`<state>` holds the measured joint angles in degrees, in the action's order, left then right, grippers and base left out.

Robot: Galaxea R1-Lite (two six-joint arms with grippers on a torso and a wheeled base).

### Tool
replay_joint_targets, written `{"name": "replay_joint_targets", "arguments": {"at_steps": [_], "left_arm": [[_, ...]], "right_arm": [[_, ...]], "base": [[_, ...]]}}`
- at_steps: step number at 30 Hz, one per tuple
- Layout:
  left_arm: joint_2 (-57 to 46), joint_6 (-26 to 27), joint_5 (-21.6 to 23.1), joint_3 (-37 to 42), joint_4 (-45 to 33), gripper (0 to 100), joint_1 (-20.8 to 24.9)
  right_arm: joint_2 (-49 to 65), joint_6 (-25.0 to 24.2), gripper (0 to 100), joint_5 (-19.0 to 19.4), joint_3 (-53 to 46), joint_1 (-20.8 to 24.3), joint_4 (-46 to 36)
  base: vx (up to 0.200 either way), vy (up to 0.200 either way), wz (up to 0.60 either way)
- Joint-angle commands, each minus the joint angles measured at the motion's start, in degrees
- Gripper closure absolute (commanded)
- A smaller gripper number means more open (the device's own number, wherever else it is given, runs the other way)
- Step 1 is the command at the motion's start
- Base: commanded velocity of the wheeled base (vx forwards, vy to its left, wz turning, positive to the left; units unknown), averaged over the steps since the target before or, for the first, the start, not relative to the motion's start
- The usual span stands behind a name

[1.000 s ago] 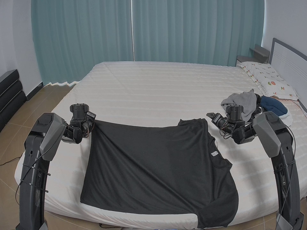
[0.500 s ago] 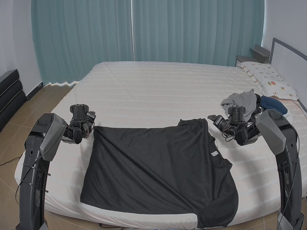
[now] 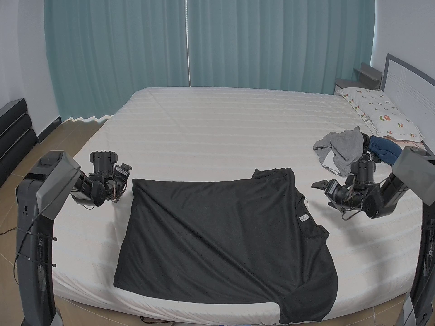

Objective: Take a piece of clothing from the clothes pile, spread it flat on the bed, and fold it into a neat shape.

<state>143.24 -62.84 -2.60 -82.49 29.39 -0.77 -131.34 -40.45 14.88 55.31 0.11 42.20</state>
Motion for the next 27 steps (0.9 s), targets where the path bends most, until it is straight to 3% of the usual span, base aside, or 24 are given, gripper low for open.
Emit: {"name": "replay_joint_targets", "arguments": {"at_steps": [1, 4, 5, 7, 14, 22, 27], "left_arm": [[-16.85, -0.53, 4.0, 18.95, 3.3, 0, -0.46], [-22.13, -0.44, 5.41, 29.5, 7.08, 0, -0.02], [-22.13, -0.44, 5.41, 29.5, 7.08, 0, -0.02], [-26.96, -0.18, 8.4, 39.16, 10.77, 0, 0.15], [-34.34, 0.09, 10.24, 54.02, 13.5, 0, 2.88], [-33.02, 0.18, 12.79, 59.11, 16.49, 0, 4.2], [-29.6, 1.41, 12.09, 59.82, 16.58, 0, 5.78]], "right_arm": [[17.44, 2.57, 0, 3.48, -21.82, -1.43, 0.6], [22.53, 3.71, 0, 3.48, -27.97, -0.64, 0.51], [22.53, 3.71, 0, 3.48, -27.97, -0.64, 0.51], [24.99, 4.24, 0, 3.4, -31.05, 0.24, 0.34], [25.08, 3.8, 0, 4.1, -34.3, 1.65, 0.77], [24.73, 3.8, 0, 4.89, -36.59, 1.38, 0.95], [24.2, 4.15, 0, 4.89, -36.68, 1.65, 0.95]], "base": [[0.0, 0.0, 0.0], [0.0, 0.0, 0.0], [0.0, 0.0, 0.0], [0.0, 0.0, 0.0], [-0.2, 0.029, 0.0], [-0.2, 0.2, 0.0], [0.0, 0.0, 0.0]]}}
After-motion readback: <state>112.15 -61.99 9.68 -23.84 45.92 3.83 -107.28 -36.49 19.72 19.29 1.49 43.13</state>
